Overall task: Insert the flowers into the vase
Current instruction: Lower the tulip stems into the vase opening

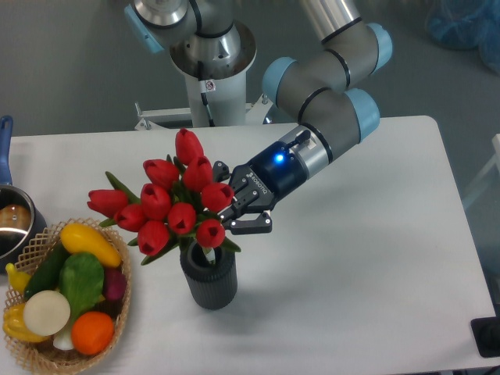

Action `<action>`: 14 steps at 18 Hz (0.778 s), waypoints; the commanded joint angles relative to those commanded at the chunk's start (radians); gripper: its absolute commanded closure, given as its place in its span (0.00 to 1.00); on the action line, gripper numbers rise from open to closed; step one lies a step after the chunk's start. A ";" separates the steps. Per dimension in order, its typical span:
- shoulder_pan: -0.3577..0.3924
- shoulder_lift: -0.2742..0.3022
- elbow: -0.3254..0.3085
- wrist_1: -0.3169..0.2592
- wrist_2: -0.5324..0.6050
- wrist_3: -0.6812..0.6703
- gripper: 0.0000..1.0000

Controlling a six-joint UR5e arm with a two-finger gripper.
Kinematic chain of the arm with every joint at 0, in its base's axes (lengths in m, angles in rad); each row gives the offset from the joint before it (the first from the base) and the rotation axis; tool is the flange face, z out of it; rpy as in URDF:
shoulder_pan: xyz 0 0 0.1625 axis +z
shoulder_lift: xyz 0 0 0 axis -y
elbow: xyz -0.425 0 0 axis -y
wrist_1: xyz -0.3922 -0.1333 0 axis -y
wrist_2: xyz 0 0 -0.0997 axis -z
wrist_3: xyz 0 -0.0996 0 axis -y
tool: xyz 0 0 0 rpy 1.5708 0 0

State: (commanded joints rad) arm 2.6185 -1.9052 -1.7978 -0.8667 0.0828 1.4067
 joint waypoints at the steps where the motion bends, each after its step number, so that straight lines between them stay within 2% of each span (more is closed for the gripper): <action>1: 0.000 0.000 -0.003 -0.002 0.000 0.000 0.80; 14: 0.005 -0.015 -0.031 -0.002 0.000 0.002 0.80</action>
State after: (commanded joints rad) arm 2.6231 -1.9205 -1.8285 -0.8682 0.0829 1.4082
